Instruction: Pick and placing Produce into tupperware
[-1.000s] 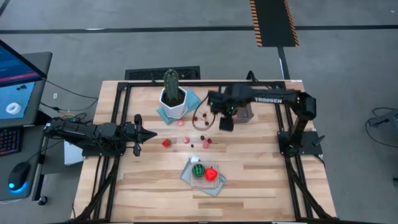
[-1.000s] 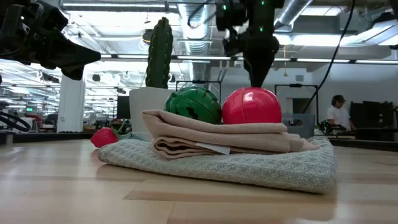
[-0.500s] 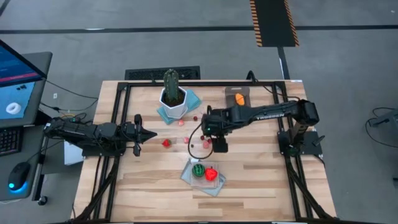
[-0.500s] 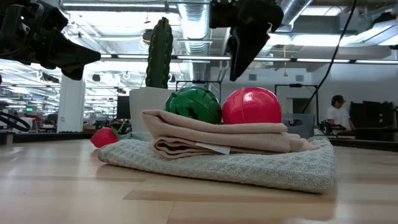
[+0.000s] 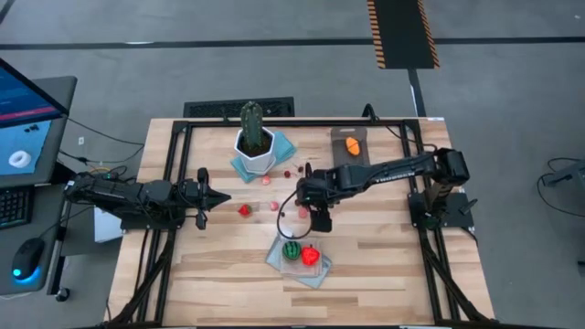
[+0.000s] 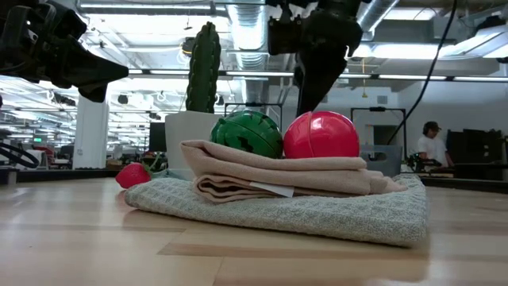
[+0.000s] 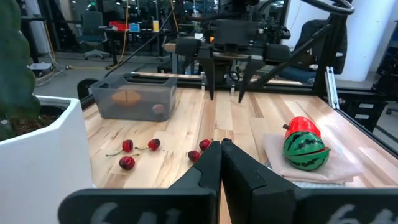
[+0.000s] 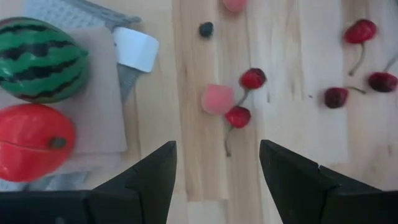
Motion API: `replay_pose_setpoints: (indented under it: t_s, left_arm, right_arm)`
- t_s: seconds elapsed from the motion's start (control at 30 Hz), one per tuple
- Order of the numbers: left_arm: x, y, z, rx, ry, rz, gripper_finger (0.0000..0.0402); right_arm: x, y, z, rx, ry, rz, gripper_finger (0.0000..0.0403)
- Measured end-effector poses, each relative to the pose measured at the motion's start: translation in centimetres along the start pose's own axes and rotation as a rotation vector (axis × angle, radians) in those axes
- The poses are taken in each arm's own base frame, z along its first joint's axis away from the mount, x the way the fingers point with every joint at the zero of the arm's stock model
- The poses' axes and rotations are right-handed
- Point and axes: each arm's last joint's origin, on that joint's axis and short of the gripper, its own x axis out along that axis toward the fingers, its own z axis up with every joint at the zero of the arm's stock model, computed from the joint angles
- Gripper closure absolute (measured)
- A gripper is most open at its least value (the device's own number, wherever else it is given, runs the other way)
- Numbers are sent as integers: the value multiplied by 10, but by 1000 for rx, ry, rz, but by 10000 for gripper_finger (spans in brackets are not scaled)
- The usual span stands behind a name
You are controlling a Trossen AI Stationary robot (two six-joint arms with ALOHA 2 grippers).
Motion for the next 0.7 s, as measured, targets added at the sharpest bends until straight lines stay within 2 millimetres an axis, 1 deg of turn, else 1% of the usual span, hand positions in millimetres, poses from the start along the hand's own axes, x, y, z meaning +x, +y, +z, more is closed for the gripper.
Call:
replay_pose_setpoints:
  t_s: [0.17, 0.3, 0.53, 0.7]
  left_arm:
    - [0, 0, 0, 0, 0, 0, 401]
    - [0, 0, 0, 0, 0, 0, 401]
    - [0, 0, 0, 0, 0, 0, 401]
    - [0, 0, 0, 0, 0, 0, 401]
  right_arm:
    - [8, 4, -1, 28, -39, 11, 148]
    - [21, 3, -5, 31, -25, 4, 148]
    - [25, 0, -7, 59, -29, 2, 148]
    - [31, -8, -9, 120, -38, -4, 148]
